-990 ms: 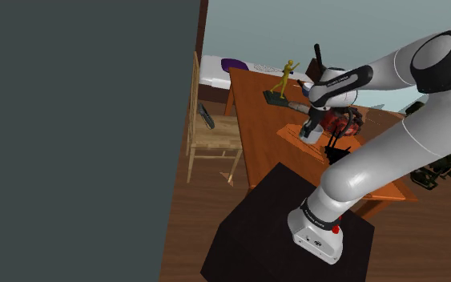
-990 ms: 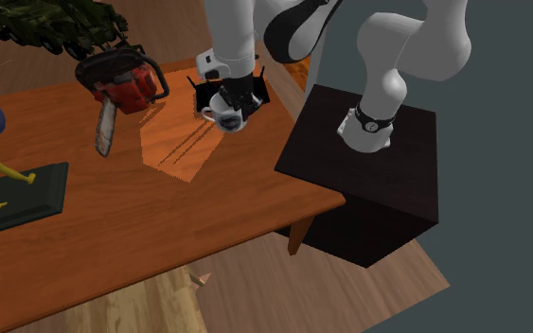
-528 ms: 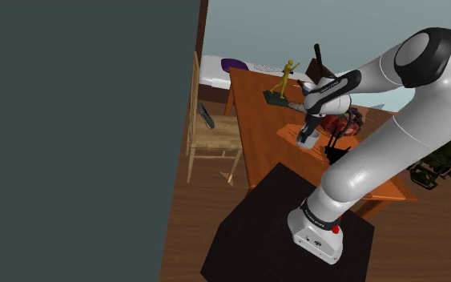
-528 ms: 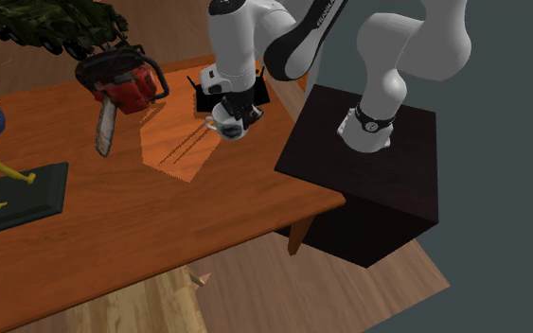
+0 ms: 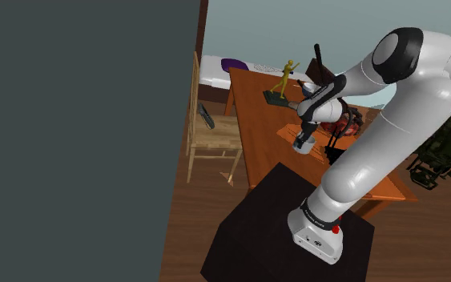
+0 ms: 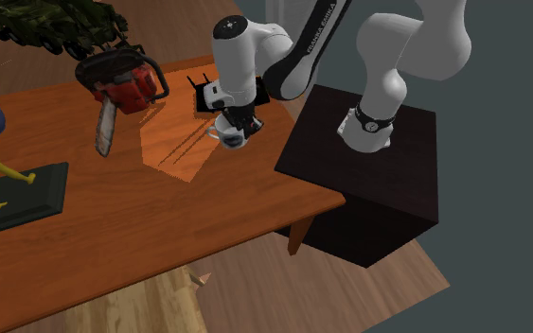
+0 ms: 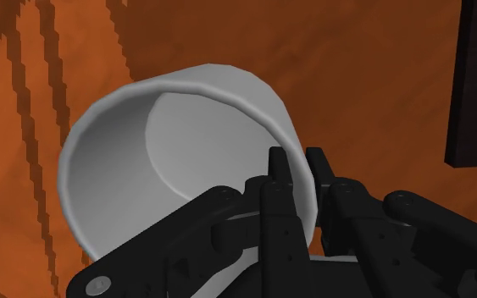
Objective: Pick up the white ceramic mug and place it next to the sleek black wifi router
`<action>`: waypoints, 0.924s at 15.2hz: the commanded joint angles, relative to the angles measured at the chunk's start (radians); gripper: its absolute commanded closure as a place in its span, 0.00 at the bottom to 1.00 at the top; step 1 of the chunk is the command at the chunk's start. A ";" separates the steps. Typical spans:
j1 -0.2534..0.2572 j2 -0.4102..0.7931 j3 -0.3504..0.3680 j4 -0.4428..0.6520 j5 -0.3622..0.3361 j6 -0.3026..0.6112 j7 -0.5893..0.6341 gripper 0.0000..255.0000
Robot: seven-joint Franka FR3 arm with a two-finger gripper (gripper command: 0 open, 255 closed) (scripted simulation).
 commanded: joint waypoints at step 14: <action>-0.017 0.124 0.039 -0.003 0.144 0.106 -0.097 0.00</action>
